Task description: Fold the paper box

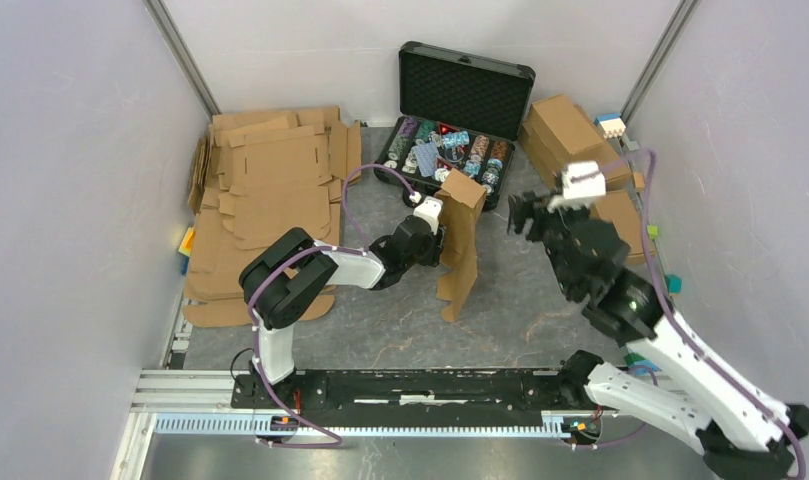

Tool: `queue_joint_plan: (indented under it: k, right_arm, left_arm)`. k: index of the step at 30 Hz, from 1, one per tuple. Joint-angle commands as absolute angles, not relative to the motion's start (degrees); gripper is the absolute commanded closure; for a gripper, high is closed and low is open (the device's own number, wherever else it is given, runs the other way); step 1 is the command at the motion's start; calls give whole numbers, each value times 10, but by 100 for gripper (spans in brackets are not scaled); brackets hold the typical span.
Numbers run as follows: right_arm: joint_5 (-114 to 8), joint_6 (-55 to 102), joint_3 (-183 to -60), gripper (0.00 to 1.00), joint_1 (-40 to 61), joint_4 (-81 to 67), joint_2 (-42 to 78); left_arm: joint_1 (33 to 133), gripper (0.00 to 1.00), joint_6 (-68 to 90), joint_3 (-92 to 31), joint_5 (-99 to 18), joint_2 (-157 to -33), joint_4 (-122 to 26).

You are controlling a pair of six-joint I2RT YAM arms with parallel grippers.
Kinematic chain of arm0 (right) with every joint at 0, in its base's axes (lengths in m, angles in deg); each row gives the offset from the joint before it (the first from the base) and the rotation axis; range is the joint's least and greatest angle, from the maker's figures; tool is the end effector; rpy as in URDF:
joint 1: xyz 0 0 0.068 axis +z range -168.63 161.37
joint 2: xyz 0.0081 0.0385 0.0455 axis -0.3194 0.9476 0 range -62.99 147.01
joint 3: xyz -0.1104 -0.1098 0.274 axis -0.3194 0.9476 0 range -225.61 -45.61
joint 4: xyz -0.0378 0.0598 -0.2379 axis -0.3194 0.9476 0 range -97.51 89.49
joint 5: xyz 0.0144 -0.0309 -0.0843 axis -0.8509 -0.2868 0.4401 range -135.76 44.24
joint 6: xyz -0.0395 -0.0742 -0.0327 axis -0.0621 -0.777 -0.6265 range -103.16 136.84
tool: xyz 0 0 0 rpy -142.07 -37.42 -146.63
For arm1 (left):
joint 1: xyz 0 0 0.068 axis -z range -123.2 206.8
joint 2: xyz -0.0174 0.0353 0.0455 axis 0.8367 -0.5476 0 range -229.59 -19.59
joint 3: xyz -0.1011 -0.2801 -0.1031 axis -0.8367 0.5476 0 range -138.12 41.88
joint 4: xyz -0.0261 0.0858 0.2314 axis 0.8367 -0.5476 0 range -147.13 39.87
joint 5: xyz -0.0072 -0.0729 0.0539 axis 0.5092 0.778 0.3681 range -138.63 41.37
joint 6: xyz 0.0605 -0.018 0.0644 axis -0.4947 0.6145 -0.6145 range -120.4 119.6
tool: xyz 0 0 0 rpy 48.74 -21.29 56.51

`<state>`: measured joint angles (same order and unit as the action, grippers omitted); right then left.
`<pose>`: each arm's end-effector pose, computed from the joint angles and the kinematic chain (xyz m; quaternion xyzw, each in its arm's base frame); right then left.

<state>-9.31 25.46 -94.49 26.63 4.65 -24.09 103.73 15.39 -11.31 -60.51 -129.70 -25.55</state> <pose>0.1300 0.0631 0.4005 -0.0092 0.7178 0.0976 0.6893 0.3065 -0.3037 0.1599 0.1858 0.8528 -0.1723 0.4567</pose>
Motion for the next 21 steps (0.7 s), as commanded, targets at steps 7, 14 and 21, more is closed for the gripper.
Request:
queue_joint_plan:
  k: [7, 14, 21]
  right_arm:
    - [-246, 233, -1179, 31, 98, 187, 27]
    - [-483, 259, -1142, 41, -40, 91, 138]
    - [-653, 277, -1119, 44, -66, -11, 218]
  left_arm:
    - [1033, 47, 143, -91, -589, -1303, -293]
    - [1027, 47, 146, -76, -573, -1291, -277]
    - [1020, 47, 145, -70, -563, -1285, -275]
